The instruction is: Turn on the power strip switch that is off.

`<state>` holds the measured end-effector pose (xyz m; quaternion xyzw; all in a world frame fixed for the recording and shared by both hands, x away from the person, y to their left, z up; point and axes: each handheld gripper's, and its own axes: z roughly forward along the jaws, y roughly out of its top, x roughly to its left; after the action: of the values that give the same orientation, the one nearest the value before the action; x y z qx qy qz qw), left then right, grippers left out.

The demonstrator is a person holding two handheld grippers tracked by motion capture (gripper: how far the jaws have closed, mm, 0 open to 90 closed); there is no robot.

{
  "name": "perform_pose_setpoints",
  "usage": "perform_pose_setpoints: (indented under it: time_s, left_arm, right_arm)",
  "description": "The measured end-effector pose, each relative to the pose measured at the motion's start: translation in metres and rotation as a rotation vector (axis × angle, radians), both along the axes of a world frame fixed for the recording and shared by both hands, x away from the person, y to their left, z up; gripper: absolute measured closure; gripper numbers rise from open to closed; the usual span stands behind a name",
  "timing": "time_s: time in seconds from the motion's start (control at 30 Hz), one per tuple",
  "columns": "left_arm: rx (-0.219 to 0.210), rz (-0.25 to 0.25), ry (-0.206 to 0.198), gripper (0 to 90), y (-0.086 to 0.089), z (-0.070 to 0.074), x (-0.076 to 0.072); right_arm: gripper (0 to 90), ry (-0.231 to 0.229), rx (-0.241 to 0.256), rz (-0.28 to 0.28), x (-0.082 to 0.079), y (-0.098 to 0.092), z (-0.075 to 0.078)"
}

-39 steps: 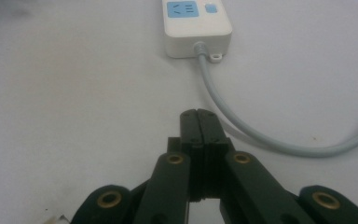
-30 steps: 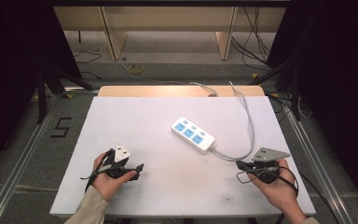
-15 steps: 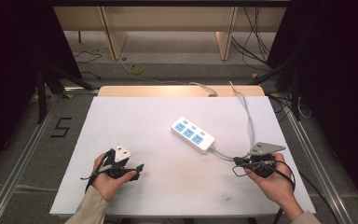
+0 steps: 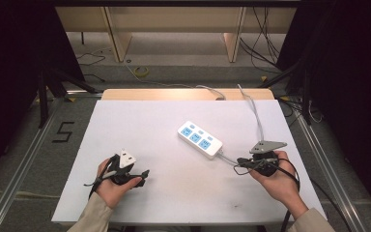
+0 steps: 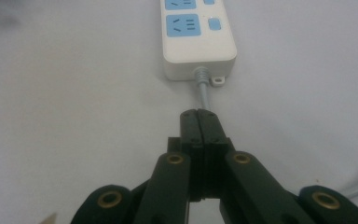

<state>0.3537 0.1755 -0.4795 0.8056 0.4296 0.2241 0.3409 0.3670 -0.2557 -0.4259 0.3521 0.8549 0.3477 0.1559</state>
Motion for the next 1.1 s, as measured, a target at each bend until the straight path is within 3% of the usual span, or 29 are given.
perform_pose_setpoints:
  time_s: [1.1]
  left_arm:
    - [-0.002, 0.001, -0.007, 24.4, 0.0, 0.001, 0.0]
  right_arm:
    - [90.0, 0.045, -0.049, 0.014, 0.036, 0.024, 0.01]
